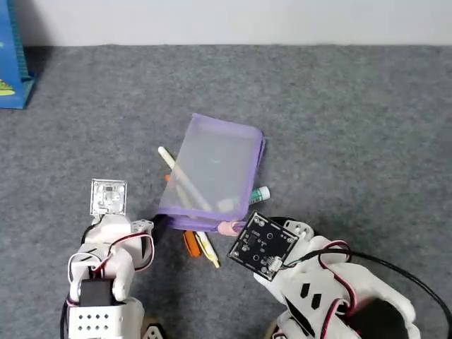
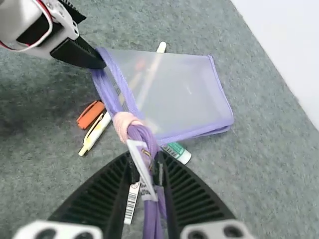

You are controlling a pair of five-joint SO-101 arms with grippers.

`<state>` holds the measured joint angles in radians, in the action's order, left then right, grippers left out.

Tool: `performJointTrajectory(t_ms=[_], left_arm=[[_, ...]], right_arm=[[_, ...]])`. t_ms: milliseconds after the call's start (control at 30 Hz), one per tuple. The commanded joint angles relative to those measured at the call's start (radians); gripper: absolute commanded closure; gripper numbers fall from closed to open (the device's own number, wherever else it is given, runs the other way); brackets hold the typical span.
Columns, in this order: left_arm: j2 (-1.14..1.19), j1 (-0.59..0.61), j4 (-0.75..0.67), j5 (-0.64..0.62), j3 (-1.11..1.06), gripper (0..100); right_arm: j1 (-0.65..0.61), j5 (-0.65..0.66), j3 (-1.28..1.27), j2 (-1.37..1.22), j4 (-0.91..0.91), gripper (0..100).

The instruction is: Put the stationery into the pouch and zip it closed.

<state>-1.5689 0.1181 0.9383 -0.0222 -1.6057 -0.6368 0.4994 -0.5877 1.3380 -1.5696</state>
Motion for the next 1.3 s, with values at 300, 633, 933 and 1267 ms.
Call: performJointTrajectory(t_ms=[300, 633, 933, 1267], left_arm=[[-0.011, -0.003, -0.124, -0.005, 0.061, 99], [-0.011, -0.002, 0.123, -0.009, 0.349, 99], [-0.011, -0.002, 0.342, 0.032, 0.645, 99], [-0.003, 0.218, 0.434, 0.08, 0.746, 99]], right_arm=[[-0.002, -0.011, 0.178, 0.007, -0.091, 98.7], [0.254, -0.057, 0.176, 0.007, -0.108, 75.3], [0.403, -0.068, 0.15, -0.004, -0.101, 72.5], [0.407, -0.075, -0.192, -0.005, 0.156, 72.4]])
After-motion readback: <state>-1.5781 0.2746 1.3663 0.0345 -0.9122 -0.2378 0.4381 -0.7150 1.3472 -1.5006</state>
